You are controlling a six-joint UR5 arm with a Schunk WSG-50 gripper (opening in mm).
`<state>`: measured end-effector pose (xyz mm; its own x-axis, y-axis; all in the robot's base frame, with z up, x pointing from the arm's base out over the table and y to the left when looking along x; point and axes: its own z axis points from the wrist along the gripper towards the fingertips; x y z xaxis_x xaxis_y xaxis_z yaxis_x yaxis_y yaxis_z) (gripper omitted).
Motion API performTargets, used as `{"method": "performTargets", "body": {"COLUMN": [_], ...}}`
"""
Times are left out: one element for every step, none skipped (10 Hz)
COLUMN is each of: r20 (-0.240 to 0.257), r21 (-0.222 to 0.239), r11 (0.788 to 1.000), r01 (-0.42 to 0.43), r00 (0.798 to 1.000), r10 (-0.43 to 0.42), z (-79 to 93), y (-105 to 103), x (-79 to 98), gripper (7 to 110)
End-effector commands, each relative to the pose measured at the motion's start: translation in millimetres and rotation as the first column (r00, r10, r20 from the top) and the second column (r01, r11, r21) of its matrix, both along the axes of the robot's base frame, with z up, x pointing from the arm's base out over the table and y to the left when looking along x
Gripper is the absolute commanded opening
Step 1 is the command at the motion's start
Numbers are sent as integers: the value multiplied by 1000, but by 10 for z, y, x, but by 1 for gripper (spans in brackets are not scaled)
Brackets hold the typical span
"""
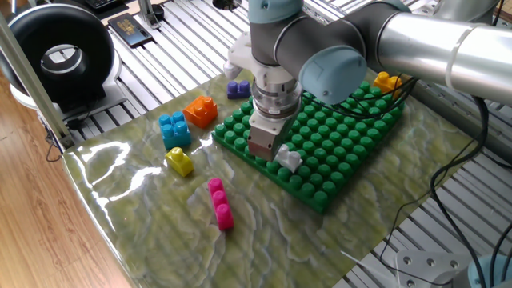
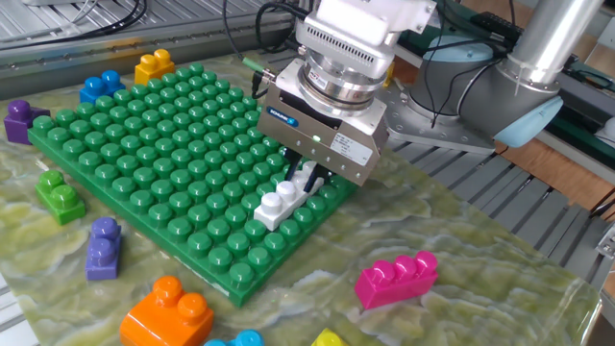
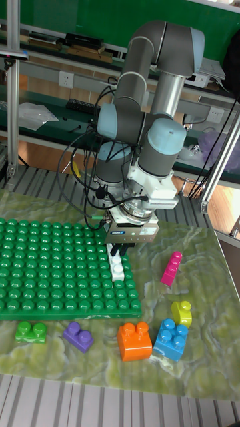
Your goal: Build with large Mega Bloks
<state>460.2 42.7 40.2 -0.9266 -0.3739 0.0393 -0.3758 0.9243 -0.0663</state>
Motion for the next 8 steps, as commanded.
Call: {"method": "performTargets", "body": {"r20": [-7, -7, -7, -7, -6, 1, 1, 0], "r21": [40, 44, 43, 44, 44, 41, 43, 40], "r11": [999, 999, 999, 999, 999, 999, 999, 999], "r01": [2, 2, 5, 5, 0, -8, -10, -8], "r00": [1000, 1000, 1000, 1000, 1000, 1000, 1000, 1000], "r10": [-1, -1, -4, -4, 0, 8, 10, 8], "z": [20, 33, 40, 47, 70, 91, 109, 138], "y": [74, 110, 131, 137, 142, 131, 141, 150], "x": [-26, -23, -15, -19, -28, -23, -33, -50], "gripper": [44, 44, 44, 44, 44, 44, 44, 44]}}
